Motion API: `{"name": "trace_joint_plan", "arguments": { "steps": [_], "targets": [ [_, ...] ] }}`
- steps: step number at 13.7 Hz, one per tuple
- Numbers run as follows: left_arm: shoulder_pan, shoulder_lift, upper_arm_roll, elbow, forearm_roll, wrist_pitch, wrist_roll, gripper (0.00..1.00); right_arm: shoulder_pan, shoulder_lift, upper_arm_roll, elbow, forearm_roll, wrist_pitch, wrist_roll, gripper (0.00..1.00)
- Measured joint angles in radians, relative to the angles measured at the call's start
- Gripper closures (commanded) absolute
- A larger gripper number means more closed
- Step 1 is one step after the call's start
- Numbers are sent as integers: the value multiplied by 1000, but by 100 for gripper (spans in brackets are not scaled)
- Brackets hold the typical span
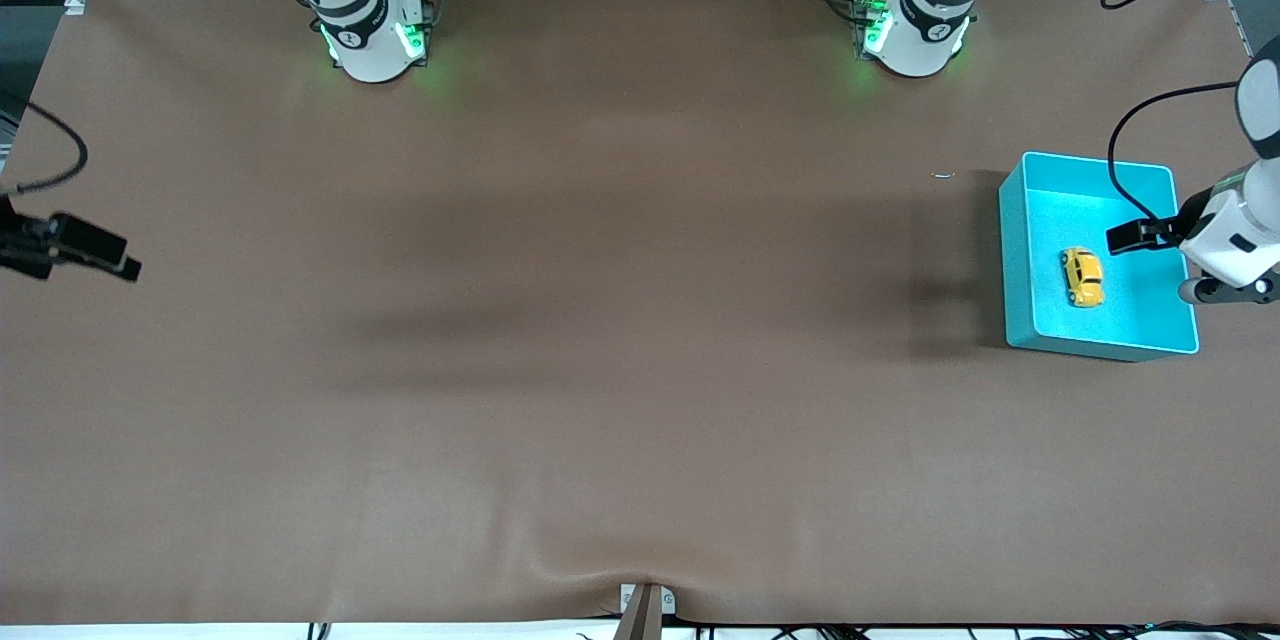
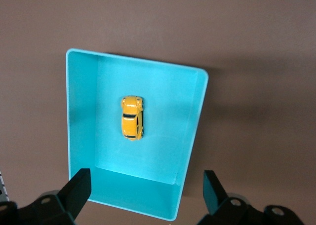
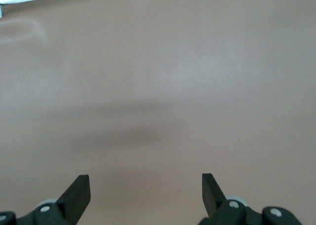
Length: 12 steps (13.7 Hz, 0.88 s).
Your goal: Wind and store yellow beetle car
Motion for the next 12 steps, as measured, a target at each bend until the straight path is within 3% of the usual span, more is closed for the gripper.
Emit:
{"name": "trace_joint_plan", "arguments": {
  "steps": [4,6,8,11,12],
  "targets": [
    [-15,-2,-16,136,-36,-117,5,0,0,-183,0,-241,0,79,0,0],
    [-76,-21,13,167,-47,-157,5,0,0,-259,-1,-341,1,109,0,0],
    [-248,-70,152,174,-63,-202,5,0,0,-315,-2,-398,4,116,0,0],
    [-591,-162,471,174,-141,-254,5,0,0,-378,-4,-452,8,114,-3,0],
    [-664,-192,535,174,-156,-273,5,0,0,-392,-4,-462,9,110,-9,0]
  ]
}}
